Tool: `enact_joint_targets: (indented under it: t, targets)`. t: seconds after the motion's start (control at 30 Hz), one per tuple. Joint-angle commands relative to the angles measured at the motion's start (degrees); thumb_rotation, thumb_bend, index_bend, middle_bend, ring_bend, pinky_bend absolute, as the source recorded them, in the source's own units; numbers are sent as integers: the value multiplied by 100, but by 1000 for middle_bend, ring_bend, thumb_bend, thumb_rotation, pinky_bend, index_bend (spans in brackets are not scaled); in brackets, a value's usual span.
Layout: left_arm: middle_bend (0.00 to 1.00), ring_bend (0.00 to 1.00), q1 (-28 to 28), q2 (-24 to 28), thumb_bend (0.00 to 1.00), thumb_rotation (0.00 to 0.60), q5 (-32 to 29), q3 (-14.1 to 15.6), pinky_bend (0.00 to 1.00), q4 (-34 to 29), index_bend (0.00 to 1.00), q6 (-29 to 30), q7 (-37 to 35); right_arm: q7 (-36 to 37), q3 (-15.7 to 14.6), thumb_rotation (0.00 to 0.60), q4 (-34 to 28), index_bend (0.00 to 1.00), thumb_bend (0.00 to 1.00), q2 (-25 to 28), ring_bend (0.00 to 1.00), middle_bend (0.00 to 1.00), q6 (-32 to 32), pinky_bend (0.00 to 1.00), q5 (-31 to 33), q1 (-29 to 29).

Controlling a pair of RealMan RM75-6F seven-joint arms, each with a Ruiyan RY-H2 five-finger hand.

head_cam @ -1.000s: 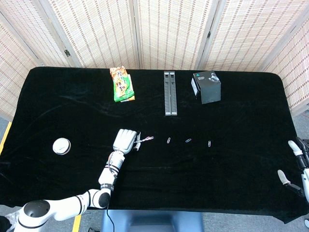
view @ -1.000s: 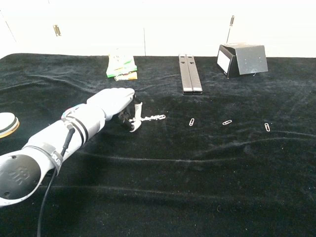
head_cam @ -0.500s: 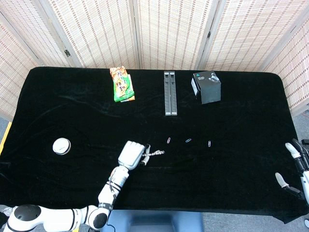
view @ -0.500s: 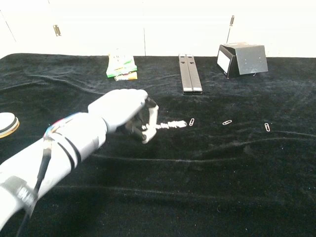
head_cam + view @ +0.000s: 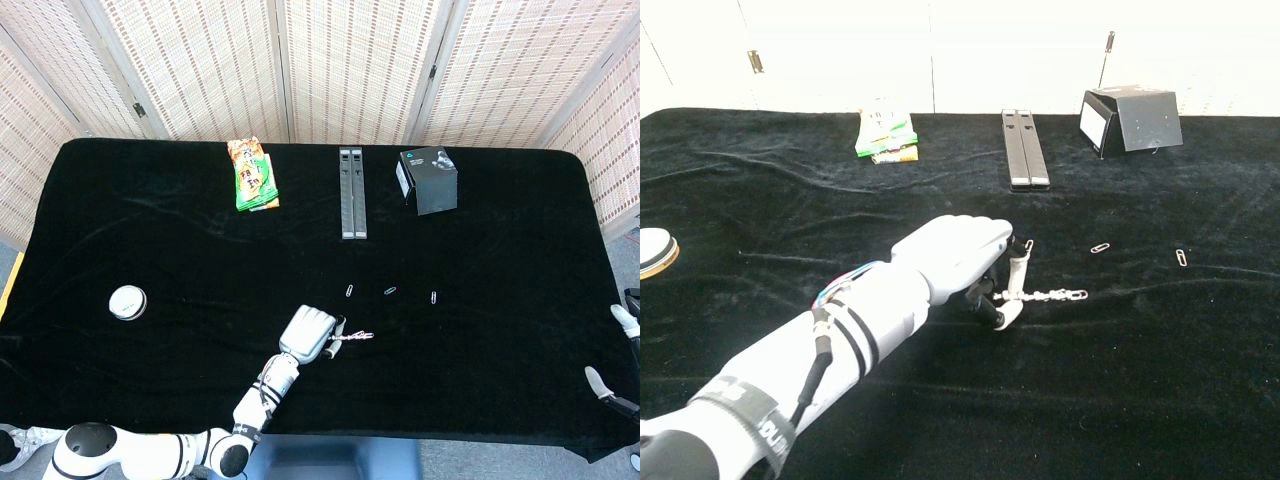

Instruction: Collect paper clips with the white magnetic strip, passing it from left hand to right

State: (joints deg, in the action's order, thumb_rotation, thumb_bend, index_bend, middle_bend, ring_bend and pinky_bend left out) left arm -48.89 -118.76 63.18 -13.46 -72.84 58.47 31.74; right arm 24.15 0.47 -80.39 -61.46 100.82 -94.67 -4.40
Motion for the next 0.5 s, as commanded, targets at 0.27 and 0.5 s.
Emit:
enact_joint_targets:
  t: [0.27, 0.5]
  targets:
    - [1000, 1000, -282, -275, 610, 600, -60, -264, 1000, 699, 764, -341, -261, 102, 34, 600, 67, 0, 341, 3, 0, 0, -66, 73, 122, -28]
    - [1000, 1000, -418, -387, 613, 600, 12, -388, 1000, 1013, 766, -461, -529, 159, 51, 600, 79, 0, 341, 17, 0, 0, -71, 73, 135, -35]
